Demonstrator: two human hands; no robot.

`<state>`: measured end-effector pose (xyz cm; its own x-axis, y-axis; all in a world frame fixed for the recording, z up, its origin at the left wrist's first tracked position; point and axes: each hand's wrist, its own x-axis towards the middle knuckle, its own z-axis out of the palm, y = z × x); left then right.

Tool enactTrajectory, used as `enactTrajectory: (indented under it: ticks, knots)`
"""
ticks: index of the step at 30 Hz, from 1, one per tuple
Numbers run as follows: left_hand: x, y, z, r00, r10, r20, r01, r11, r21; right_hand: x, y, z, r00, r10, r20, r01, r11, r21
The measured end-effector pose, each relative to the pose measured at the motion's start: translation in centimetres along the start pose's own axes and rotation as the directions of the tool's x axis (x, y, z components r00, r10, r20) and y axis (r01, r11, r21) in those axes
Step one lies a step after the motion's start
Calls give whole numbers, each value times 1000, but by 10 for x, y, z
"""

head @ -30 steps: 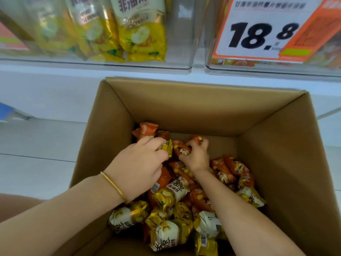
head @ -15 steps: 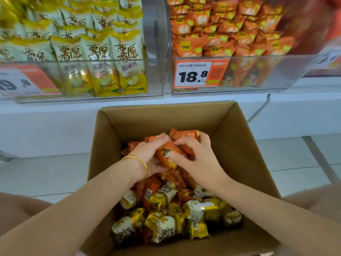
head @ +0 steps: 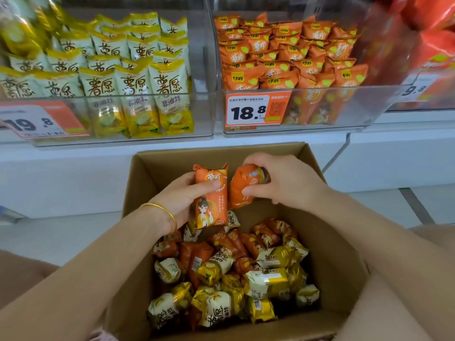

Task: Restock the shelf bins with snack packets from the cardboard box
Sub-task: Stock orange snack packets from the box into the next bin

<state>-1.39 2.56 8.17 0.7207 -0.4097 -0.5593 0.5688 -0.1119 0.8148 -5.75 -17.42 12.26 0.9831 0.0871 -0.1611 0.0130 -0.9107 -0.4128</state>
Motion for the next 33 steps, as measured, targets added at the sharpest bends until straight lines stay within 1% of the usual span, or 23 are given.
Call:
enactTrajectory:
  ticks: [4,7,10,14,16,18,20,21,23,25,26,27,28,29,30,31,32,33]
  knots:
    - [6,2,0,996,41,-75,-38,998,43,7,13,-19,992,110,67,-121,974,193]
    - [9,1,5,993,76,-94,-72,996,46,7,20,-23,982,112,151,-158,928,337]
    - [9,-2,10,992,103,-75,-99,994,56,7,18,-21,976,91,200,-173,881,441]
    - [8,-4,14,993,106,-56,-102,993,65,4,14,-23,976,85,199,-182,821,541]
    - [7,-4,14,995,91,-44,-89,995,40,3,14,-25,979,72,192,-176,776,605]
    - [7,-2,15,998,57,-11,-57,998,1,2,14,-24,977,43,209,-168,758,631]
    - [7,1,16,998,33,50,-32,999,-14,2,13,-20,966,61,253,-216,732,646]
    - [8,2,17,997,29,69,-27,999,-30,2,13,-19,957,92,274,-259,693,672]
    - [7,5,16,998,17,58,-10,991,-131,1,13,-19,944,158,290,-329,543,773]
    - [8,7,13,1000,-5,15,8,967,-255,-1,14,-19,936,232,263,-331,337,881]
    - [8,8,12,1000,-9,-5,7,955,-295,-2,14,-17,928,278,250,-313,212,926]
    - [8,7,11,1000,-6,-22,-1,947,-320,-3,14,-13,918,309,249,-288,89,953]
    - [7,7,11,999,2,-35,-13,944,-329,-4,14,-9,913,313,263,-273,-12,962]
    - [6,7,13,999,11,-41,-24,944,-330,-5,12,-3,912,296,283,-279,-55,959]
    - [6,7,16,999,22,-31,-32,944,-329,-6,10,3,916,264,303,-308,-20,951]
    - [6,6,17,999,41,-14,-44,946,-321,-8,7,8,921,229,316,-340,74,938]
    - [6,6,19,998,67,1,-64,951,-303,-10,3,12,928,196,318,-354,189,916]
    - [7,6,19,995,99,0,-95,958,-270,-11,0,15,936,169,310,-347,288,892]
